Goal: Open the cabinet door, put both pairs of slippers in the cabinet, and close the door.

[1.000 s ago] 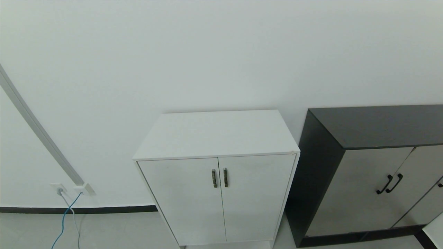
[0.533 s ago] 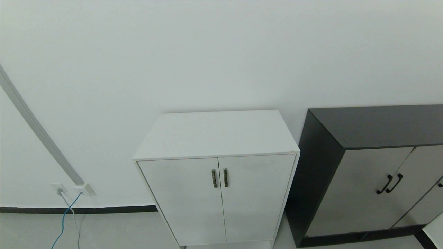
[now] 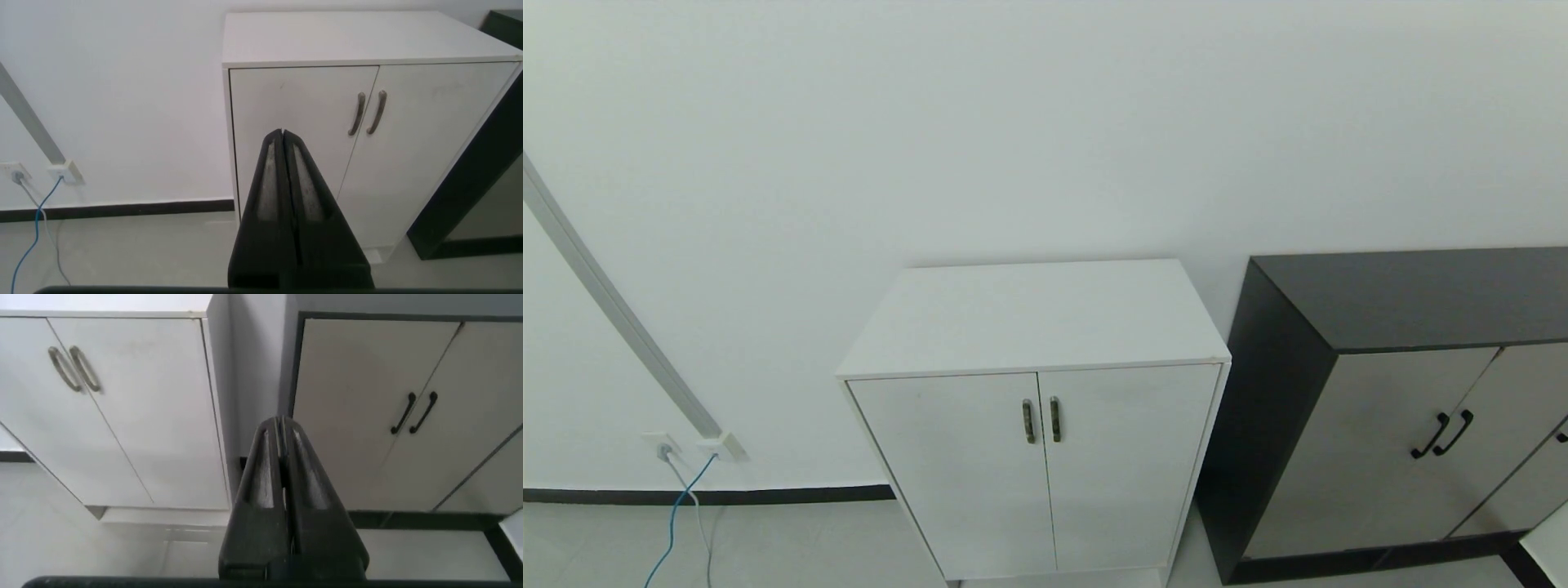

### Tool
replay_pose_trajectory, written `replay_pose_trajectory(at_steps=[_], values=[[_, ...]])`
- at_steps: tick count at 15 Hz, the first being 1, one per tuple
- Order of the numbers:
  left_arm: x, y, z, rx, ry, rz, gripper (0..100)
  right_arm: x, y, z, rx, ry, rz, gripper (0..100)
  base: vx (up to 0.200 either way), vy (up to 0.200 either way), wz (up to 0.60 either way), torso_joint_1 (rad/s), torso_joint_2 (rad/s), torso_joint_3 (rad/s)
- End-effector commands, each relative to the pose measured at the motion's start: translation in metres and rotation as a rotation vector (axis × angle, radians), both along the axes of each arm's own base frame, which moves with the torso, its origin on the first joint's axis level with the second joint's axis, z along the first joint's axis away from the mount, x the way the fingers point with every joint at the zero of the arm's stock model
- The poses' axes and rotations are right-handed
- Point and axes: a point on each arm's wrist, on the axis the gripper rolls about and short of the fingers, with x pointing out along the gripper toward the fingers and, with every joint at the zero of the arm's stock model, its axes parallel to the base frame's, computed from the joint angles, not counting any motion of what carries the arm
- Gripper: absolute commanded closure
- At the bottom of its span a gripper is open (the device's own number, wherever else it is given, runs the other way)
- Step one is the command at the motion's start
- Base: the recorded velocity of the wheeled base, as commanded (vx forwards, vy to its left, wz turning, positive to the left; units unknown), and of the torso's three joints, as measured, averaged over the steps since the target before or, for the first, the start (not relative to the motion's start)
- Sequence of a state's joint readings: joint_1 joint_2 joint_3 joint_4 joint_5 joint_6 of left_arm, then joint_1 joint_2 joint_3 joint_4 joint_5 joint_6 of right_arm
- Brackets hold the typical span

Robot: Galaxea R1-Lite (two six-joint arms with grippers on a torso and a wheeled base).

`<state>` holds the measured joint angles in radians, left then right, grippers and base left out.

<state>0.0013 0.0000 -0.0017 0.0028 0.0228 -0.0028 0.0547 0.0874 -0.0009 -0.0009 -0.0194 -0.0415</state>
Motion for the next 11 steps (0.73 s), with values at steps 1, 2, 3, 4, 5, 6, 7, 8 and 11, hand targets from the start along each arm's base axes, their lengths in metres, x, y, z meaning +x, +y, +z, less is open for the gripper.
replay_pose_trajectory(at_steps=[1, 2, 3, 4, 5, 6, 7, 8, 11], values=[[0.0001, 0.0000, 0.0000, 0.000, 0.002, 0.001, 100, -0.0030, 0.0012, -0.0008, -0.002, -0.038, -0.069, 100, 0.000, 0.000, 0.00, 0.000, 0.00, 0.000], [0.0000, 0.0000, -0.0001, 0.000, 0.000, 0.001, 100, -0.0063, 0.0012, -0.0018, -0.001, -0.083, -0.054, 100, 0.000, 0.000, 0.00, 0.000, 0.00, 0.000], [0.0000, 0.0000, -0.0001, 0.000, 0.000, 0.001, 100, -0.0066, 0.0012, -0.0018, 0.004, -0.086, -0.048, 100, 0.000, 0.000, 0.00, 0.000, 0.00, 0.000], [0.0000, 0.0000, -0.0001, 0.000, 0.000, 0.002, 100, -0.0066, 0.0012, -0.0020, 0.009, -0.084, -0.048, 100, 0.000, 0.000, 0.00, 0.000, 0.00, 0.000], [0.0000, 0.0000, -0.0001, 0.000, 0.000, 0.002, 100, -0.0065, 0.0012, -0.0020, 0.044, -0.082, -0.048, 100, 0.000, 0.000, 0.00, 0.000, 0.00, 0.000], [0.0000, 0.0000, -0.0001, 0.000, 0.000, 0.002, 100, -0.0066, 0.0017, -0.0017, 0.076, -0.086, -0.028, 100, 0.000, 0.000, 0.00, 0.000, 0.00, 0.000], [0.0000, 0.0000, -0.0001, 0.000, 0.000, 0.002, 100, -0.0065, 0.0019, -0.0016, 0.073, -0.084, -0.014, 100, 0.000, 0.000, 0.00, 0.000, 0.00, 0.000], [0.0000, 0.0000, -0.0001, 0.000, 0.000, 0.002, 100, -0.0065, 0.0019, -0.0016, 0.073, -0.084, -0.014, 100, 0.000, 0.000, 0.00, 0.000, 0.00, 0.000], [0.0000, 0.0000, -0.0001, 0.000, 0.000, 0.002, 100, -0.0065, 0.0019, -0.0016, 0.070, -0.084, -0.012, 100, 0.000, 0.000, 0.00, 0.000, 0.00, 0.000]])
